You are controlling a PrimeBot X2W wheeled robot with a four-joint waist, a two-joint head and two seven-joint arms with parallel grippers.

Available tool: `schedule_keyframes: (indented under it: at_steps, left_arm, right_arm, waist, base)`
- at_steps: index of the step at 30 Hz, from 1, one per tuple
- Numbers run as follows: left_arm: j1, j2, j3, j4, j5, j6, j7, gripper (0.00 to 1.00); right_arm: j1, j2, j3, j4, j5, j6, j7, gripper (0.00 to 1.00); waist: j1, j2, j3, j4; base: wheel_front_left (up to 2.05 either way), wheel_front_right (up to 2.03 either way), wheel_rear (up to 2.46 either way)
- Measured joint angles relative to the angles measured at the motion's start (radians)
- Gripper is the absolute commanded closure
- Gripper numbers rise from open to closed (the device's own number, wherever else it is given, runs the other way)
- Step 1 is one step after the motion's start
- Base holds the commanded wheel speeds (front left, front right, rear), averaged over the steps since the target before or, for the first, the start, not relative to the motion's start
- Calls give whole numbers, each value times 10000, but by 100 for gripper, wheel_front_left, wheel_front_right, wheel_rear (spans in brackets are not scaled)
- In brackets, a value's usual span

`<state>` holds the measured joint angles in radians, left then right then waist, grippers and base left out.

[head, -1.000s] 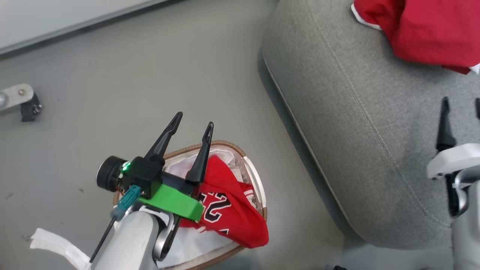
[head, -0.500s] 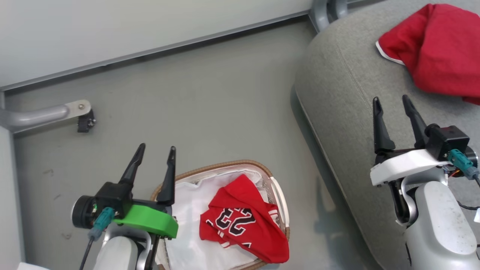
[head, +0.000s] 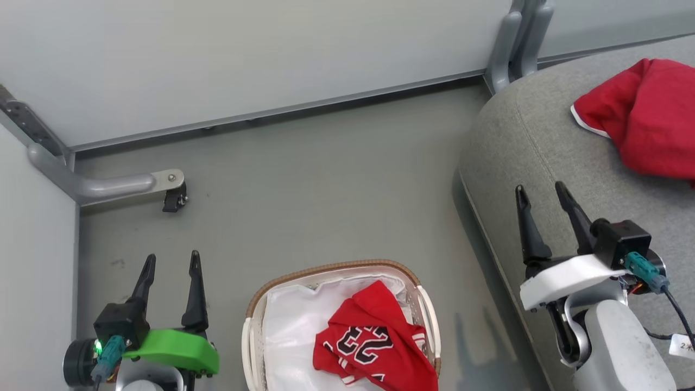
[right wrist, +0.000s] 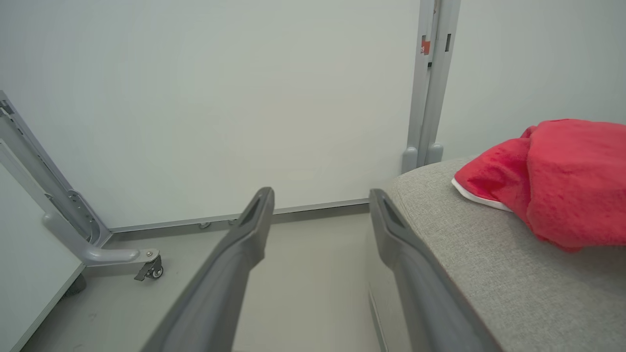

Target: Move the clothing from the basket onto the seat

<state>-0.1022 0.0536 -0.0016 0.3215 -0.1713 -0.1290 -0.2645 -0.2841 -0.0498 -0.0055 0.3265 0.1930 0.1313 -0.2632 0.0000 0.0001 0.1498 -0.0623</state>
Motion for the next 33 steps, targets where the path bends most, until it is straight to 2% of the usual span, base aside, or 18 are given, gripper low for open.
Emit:
schedule_keyframes:
  at_steps: [15, 24, 33]
  left_arm:
    - [1157, -31, 33, 6, -305, -2, 0, 0]
    - [1050, -38, -527, 245, -573, -2, 0, 0]
    - [8, -46, -1774, 771, -874, -2, -2, 0]
  right_arm:
    - [1171, 4, -52, 127, 146, 0, 0, 0]
    - [1022, 4, 104, 17, 171, 0, 0, 0]
    - [193, 0, 437, -523, 268, 0, 0, 0]
  waist:
    - [0, 0, -919, 335]
    - [0, 0, -623, 168]
    - [0, 0, 383, -176]
  base:
    - [0, 0, 0]
    - [0, 0, 0]
    - [0, 0, 0]
